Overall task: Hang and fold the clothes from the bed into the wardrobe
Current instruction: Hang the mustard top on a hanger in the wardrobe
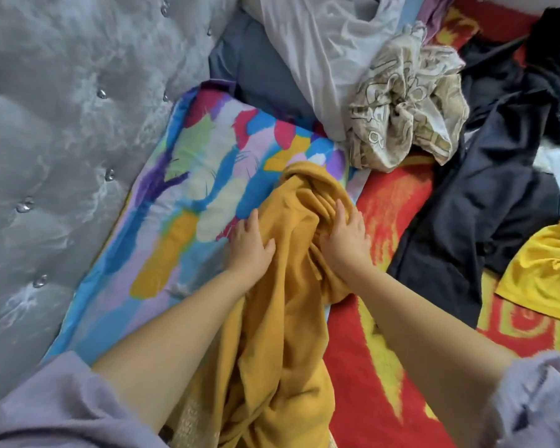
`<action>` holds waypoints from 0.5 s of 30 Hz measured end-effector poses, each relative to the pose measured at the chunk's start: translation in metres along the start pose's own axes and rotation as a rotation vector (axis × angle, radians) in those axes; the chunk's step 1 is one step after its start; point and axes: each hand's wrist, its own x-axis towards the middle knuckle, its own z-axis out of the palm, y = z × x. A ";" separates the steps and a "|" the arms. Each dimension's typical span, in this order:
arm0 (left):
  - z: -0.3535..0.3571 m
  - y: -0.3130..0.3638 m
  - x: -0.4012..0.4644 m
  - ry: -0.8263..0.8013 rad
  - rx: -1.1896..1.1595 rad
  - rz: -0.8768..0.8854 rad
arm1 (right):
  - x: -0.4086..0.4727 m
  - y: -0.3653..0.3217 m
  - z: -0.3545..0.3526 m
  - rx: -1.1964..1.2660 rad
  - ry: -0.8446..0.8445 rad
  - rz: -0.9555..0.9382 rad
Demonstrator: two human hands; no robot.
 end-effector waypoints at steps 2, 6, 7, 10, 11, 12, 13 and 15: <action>0.018 -0.011 0.017 -0.052 -0.070 -0.045 | 0.019 0.000 0.018 0.179 -0.020 0.146; 0.035 -0.019 0.015 -0.065 -0.134 -0.020 | 0.023 0.010 0.040 0.298 -0.084 0.296; 0.033 -0.016 0.009 -0.071 -0.167 0.015 | 0.022 0.012 0.035 0.285 -0.055 0.288; 0.018 0.001 -0.020 -0.028 -0.210 0.135 | 0.014 0.015 0.012 0.441 0.037 0.317; 0.012 0.009 -0.033 -0.005 -0.205 0.186 | 0.007 0.015 0.002 0.548 0.058 0.334; 0.005 0.019 -0.049 0.004 -0.200 0.244 | 0.000 0.014 -0.009 0.681 0.055 0.356; -0.001 0.029 -0.065 0.002 -0.202 0.308 | -0.007 0.012 -0.020 0.850 0.043 0.370; -0.010 0.047 -0.102 0.033 -0.194 0.454 | -0.024 0.005 -0.046 1.148 -0.019 0.360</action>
